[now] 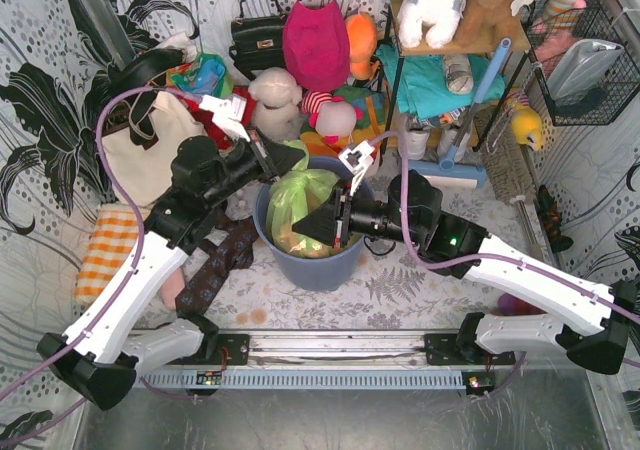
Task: Tie the trash bag
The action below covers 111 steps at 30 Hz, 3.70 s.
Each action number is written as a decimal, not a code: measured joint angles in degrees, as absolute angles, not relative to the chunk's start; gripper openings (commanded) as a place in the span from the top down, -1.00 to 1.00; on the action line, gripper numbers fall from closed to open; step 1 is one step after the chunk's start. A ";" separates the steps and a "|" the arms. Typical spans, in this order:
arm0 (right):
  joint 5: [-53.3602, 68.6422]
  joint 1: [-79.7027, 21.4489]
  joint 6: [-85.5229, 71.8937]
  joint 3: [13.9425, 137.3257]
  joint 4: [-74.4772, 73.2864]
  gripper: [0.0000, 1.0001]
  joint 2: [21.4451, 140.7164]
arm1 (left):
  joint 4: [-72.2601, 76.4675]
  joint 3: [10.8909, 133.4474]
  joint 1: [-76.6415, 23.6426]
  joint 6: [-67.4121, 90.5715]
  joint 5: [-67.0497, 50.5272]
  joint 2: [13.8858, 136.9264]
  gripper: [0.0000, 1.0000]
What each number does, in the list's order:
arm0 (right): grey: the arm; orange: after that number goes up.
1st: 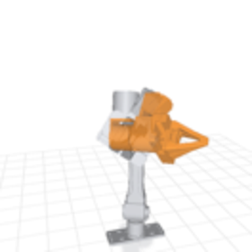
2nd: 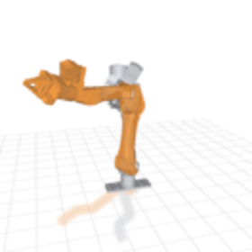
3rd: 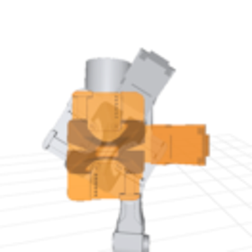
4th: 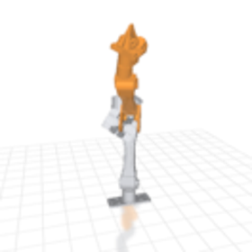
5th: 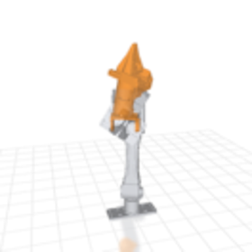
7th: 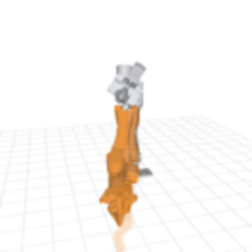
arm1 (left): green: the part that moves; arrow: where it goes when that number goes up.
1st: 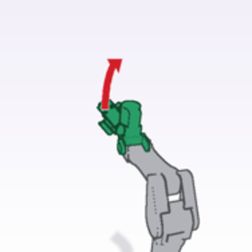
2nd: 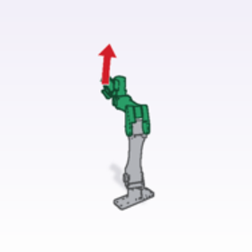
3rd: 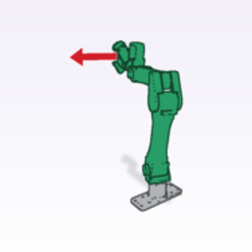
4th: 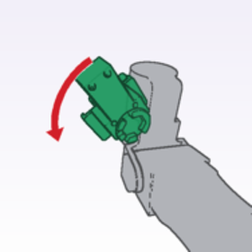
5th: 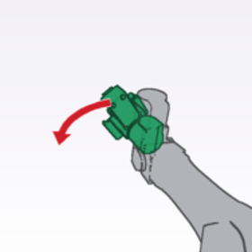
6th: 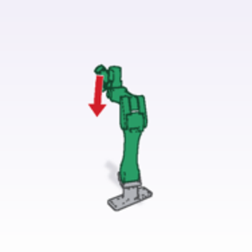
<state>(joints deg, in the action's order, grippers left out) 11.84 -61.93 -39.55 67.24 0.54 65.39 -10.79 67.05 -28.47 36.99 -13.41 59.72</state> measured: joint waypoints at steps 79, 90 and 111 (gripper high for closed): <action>43.07 -61.04 37.60 53.17 -4.25 1.00 55.64 | 27.20 58.35 -20.43 -7.75 -40.97 77.12 1.00; 43.38 -61.01 41.30 61.84 -5.93 1.00 57.49 | 27.81 62.96 -18.57 -6.55 -41.41 77.76 1.00; 44.80 -62.46 38.37 53.87 -3.68 0.60 54.30 | 31.44 62.72 -15.68 -1.98 -42.13 85.58 1.00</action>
<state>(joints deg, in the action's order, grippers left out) 44.80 -62.46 38.37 53.87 -3.68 54.30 31.44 62.72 -15.68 -1.98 -42.13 85.58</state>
